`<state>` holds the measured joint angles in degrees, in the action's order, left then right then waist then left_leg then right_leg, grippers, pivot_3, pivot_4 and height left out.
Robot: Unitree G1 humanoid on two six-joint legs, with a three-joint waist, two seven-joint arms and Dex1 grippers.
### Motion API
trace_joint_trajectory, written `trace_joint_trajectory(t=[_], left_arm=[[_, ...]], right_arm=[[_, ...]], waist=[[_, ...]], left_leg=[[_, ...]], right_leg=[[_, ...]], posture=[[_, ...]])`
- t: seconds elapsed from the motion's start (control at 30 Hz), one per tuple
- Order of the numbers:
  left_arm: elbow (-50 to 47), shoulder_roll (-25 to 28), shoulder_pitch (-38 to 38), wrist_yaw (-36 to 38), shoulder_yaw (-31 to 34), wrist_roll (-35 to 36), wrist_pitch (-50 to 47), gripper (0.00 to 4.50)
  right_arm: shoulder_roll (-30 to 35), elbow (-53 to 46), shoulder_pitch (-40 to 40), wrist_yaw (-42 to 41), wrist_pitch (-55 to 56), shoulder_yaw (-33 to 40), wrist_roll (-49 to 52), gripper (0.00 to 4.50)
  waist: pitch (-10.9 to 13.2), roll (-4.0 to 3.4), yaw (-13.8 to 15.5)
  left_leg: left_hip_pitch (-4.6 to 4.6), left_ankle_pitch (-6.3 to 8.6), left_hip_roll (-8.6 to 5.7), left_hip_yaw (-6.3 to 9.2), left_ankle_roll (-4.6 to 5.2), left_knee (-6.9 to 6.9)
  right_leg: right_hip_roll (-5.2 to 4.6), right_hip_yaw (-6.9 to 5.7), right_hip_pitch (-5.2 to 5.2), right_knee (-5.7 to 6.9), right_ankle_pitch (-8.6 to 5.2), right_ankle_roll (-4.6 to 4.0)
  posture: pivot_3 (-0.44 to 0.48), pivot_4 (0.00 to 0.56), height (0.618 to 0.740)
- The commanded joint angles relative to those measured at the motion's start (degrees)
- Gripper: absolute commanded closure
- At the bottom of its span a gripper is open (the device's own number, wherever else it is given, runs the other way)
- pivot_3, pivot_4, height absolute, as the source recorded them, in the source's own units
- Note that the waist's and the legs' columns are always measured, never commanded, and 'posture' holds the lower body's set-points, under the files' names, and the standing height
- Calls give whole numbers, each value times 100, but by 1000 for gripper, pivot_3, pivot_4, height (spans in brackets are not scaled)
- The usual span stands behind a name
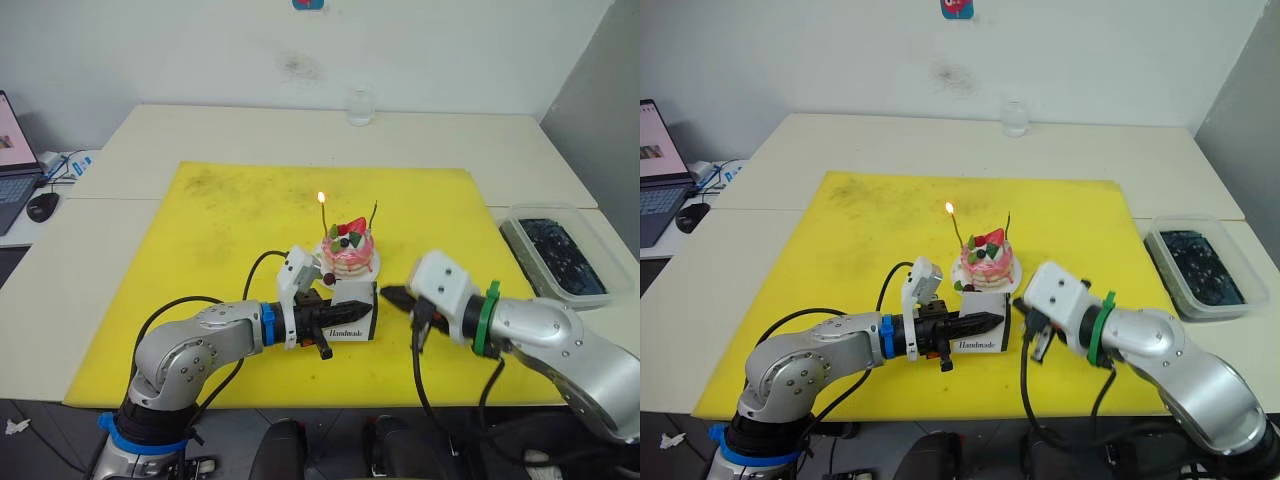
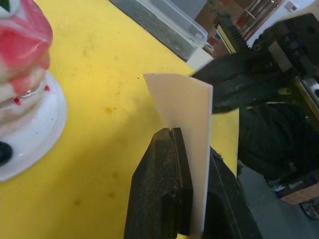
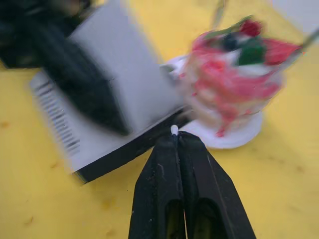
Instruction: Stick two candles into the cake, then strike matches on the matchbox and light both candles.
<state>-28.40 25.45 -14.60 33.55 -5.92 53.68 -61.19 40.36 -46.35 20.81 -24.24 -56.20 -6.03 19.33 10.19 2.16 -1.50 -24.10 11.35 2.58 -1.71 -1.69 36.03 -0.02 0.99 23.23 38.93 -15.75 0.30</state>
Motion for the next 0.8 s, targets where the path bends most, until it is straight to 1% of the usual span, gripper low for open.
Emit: trace_joint_trajectory(t=[0.03,0.13,0.27,0.37,0.47,0.63,0.7,0.8], left_arm=[[-296,61,223,130,24,228,-3,4500],[-254,180,318,224,19,147,114,4500],[-181,229,330,256,37,117,236,4500],[-127,218,349,239,89,142,275,4500],[-28,185,281,158,196,267,198,4500],[279,14,-183,-154,486,667,-125,4500],[351,-8,-308,-233,523,741,-210,4500],[483,-138,-508,-521,637,932,-369,4500]], right_arm=[[206,-104,-28,145,205,877,-231,4452],[195,-277,-181,119,144,952,-194,4452],[23,-499,-295,123,47,827,-106,4452],[31,-516,-339,0,146,734,-83,4452],[260,-533,-471,-401,493,639,-43,4452],[847,-705,-743,-1385,1180,597,184,4452],[941,-737,-827,-1533,1342,556,184,4452],[1010,-822,-862,-1639,1511,275,68,4452]], waist=[[-1,2,20],[-1,2,26],[-1,1,4],[-1,1,-6],[-1,1,-1],[0,2,6],[0,3,9],[0,3,1]], left_leg=[[-4,0,1,2,0,0],[-7,0,7,11,0,-4],[-3,0,10,15,0,-5],[2,0,11,12,0,-4],[1,0,6,11,0,-3],[-2,0,3,10,1,-2],[-3,0,3,13,1,-1],[-1,0,5,11,0,-1]], right_leg=[[-2,-2,0,-5,0,0],[-2,-9,1,-8,-4,1],[-3,-11,3,2,-6,-3],[-3,-8,2,3,-5,-2],[-3,-9,0,2,-5,-2],[-1,-10,0,-1,-5,-2],[3,-12,0,-1,-5,-2],[5,-9,-1,0,-5,-1]], posture=[[0,150,740],[0,150,740],[0,150,740],[0,150,740],[0,150,740],[0,150,740],[0,150,740],[0,150,740]])
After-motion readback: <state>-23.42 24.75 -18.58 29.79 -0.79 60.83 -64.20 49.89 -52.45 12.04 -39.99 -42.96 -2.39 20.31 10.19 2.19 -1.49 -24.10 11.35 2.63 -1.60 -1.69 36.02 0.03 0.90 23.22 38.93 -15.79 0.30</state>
